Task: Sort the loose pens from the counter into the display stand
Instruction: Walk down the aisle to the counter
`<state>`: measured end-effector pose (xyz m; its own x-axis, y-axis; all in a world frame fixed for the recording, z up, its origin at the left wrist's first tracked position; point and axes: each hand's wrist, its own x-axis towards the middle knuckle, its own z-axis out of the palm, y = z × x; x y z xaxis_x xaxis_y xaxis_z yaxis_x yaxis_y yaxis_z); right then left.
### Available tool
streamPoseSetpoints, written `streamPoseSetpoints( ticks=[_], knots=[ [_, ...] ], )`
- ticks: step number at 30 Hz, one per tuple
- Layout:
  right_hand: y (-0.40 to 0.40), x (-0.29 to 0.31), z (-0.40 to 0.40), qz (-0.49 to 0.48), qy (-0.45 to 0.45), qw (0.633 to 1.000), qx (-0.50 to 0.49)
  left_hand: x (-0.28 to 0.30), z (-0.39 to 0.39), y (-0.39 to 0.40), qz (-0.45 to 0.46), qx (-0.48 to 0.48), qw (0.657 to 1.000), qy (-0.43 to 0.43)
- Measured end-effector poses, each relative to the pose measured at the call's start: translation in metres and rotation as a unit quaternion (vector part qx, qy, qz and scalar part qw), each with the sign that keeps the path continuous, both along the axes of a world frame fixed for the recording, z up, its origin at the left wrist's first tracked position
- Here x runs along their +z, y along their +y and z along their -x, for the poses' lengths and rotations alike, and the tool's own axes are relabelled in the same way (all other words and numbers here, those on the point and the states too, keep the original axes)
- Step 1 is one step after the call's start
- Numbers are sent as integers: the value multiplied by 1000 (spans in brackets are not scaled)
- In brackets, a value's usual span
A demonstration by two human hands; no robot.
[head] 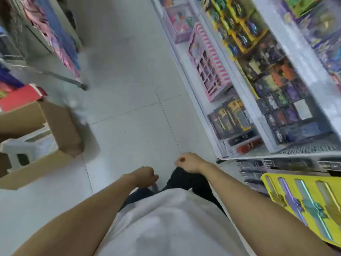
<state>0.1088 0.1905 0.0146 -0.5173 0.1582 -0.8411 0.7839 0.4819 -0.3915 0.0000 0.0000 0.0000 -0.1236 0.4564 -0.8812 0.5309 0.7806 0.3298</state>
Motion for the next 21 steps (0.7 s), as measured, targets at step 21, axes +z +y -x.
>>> streamPoseSetpoints(
  ticks=[21],
  knots=[
    [296,-10,493,10,12,998,57,24,476,280,-67,244,966,57]
  ],
)
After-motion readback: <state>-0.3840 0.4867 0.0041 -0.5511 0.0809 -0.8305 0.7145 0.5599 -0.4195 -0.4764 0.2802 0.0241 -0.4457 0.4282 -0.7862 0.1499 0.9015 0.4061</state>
